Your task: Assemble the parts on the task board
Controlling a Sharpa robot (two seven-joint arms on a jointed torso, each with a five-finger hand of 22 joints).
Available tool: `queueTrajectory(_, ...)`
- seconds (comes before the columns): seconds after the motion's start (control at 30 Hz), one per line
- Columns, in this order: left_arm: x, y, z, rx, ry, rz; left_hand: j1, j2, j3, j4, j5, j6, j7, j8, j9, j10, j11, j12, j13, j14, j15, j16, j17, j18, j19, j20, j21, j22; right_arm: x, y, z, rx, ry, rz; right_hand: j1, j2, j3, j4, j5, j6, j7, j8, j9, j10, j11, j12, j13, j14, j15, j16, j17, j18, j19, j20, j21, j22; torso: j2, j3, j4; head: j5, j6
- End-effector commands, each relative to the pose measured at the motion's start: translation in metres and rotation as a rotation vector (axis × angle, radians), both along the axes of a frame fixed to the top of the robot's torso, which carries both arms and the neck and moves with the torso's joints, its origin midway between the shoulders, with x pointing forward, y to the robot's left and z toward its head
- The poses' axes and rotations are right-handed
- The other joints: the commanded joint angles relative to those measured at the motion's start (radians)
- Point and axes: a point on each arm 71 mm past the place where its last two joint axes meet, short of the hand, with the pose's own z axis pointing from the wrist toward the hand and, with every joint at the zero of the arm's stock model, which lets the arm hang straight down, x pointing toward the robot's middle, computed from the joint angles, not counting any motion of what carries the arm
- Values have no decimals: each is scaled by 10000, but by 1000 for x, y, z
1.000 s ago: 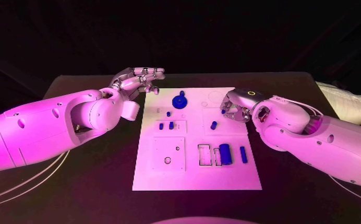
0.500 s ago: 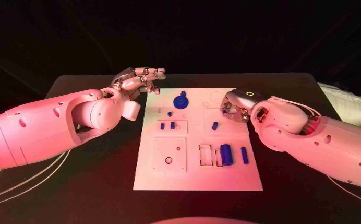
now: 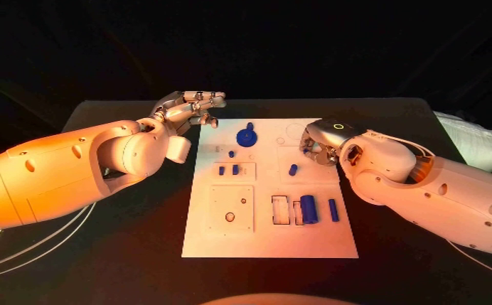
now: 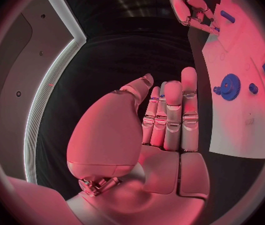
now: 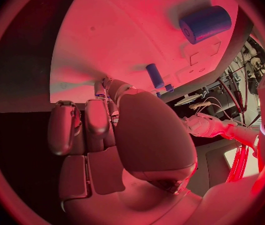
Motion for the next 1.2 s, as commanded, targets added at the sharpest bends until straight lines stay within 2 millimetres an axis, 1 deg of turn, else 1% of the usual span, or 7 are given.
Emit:
queueTrajectory(0.03,-1,-2,1,-53,-32,-240,-27,76,-72,-17,-33,-96,5,34,-8,-88,-3,54,15,-93,1,-35,-14,189,-53,43,-57,-10,-2,1,0,144,-446,27,-143,-34,259,-121,-86,19,19,-50,19,276,-197,-112,8,338,45,67,-11,-93,49,27,51,16,-19,-2,0,-26,-32)
queueTrajectory(0.3,0,-2,0,-43,-35,-219,29,116,-108,-46,-25,-139,20,38,-19,-155,10,82,18,-127,7,-56,-71,191,-48,49,-100,-43,-8,-2,10,854,-851,98,-492,-256,453,-244,-65,15,49,-97,48,253,-163,-229,3,317,77,102,-38,-92,30,59,77,42,-30,-2,5,-64,31)
queueTrajectory(0.43,0,-1,0,-33,-40,-188,48,131,-115,-56,-22,-154,25,38,-22,-178,15,90,19,-134,10,-60,-87,192,-44,51,-112,-53,-11,-6,16,1083,-919,66,-575,-280,467,-249,-77,39,44,-93,60,274,-165,-234,8,316,78,118,-33,-93,32,62,86,55,-20,-1,-21,-51,44)
queueTrajectory(0.67,0,-1,0,-32,-44,-180,48,131,-115,-56,-22,-154,25,38,-22,-178,15,90,19,-134,10,-60,-87,192,-44,51,-112,-53,-23,-5,29,1534,-981,239,-603,-286,473,-251,-86,49,42,-92,65,283,-166,-235,10,319,78,140,-12,-95,37,61,92,66,-9,6,-5,-75,44)
queueTrajectory(0.77,1,0,0,-29,-44,-170,62,143,-121,-63,-21,-167,31,39,-25,-196,20,98,19,-137,12,-59,-94,191,-41,52,-121,-60,-36,7,31,1901,-872,646,-607,-282,483,-259,-83,54,43,-91,68,287,-169,-236,11,321,79,149,-5,-95,42,58,99,76,-19,0,-11,-25,29)
queueTrajectory(1.0,1,-3,0,-72,-14,-226,58,149,-181,-65,-26,-237,62,30,-42,-281,47,118,18,-157,32,-67,-145,188,-31,64,-156,-88,-62,43,34,2446,-807,1763,-603,-289,539,-326,-48,44,60,-106,72,278,-164,-256,8,320,77,162,-7,-93,36,50,101,74,-11,-14,30,154,-33)
queueTrajectory(1.2,0,-6,-1,-219,51,-329,21,131,-246,-50,-30,-264,72,36,-48,-320,62,142,22,-170,45,-68,-172,185,-27,75,-180,-107,-78,72,23,2544,-526,2509,-609,-296,541,-334,-54,44,63,-108,74,277,-161,-257,8,319,78,156,-17,-91,31,50,97,67,-4,-30,18,320,-112)
